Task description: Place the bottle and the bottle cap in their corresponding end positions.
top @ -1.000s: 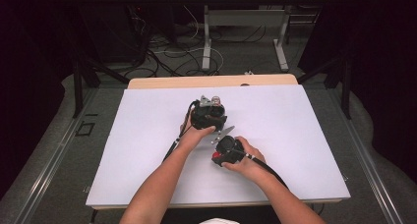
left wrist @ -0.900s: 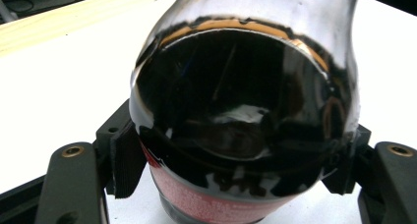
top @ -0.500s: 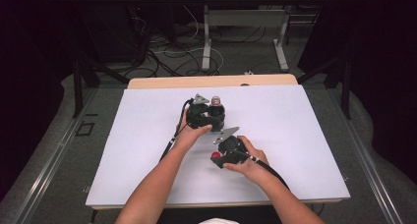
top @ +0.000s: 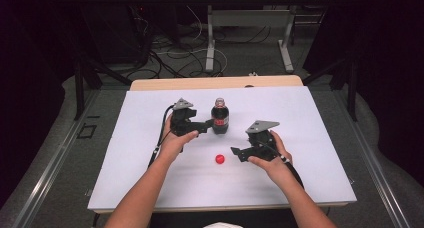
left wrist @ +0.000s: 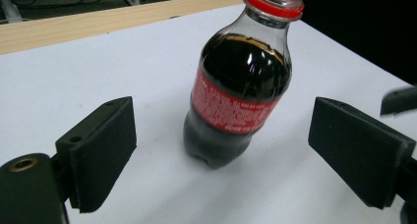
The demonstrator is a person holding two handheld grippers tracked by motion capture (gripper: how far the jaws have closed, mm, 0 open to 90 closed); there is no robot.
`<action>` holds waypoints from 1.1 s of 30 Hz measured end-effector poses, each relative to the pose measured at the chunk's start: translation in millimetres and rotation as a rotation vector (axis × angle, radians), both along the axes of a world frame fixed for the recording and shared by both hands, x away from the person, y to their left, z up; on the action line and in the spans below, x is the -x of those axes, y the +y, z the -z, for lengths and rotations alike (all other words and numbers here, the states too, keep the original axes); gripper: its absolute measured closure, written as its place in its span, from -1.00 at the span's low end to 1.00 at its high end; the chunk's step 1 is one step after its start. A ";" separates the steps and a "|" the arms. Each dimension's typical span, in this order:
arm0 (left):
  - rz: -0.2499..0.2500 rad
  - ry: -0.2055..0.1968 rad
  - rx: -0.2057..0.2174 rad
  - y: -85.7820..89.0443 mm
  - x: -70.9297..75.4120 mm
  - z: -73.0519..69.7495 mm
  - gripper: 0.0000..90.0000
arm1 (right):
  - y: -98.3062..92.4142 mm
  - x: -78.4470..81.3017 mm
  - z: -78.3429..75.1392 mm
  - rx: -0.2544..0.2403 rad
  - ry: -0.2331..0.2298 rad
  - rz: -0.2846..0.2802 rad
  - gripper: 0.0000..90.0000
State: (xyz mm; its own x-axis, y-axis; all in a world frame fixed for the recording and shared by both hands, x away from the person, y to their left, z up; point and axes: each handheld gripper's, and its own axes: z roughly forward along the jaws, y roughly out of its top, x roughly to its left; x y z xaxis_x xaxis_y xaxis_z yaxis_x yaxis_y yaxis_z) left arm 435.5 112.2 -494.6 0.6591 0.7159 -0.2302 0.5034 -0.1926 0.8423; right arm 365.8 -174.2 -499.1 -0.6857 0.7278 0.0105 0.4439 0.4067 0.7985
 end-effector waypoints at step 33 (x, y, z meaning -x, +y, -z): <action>-0.146 -0.013 -0.013 106.4 70.9 26.2 -0.98 | -104.6 15.0 18.5 -0.153 -0.086 0.321 -1.00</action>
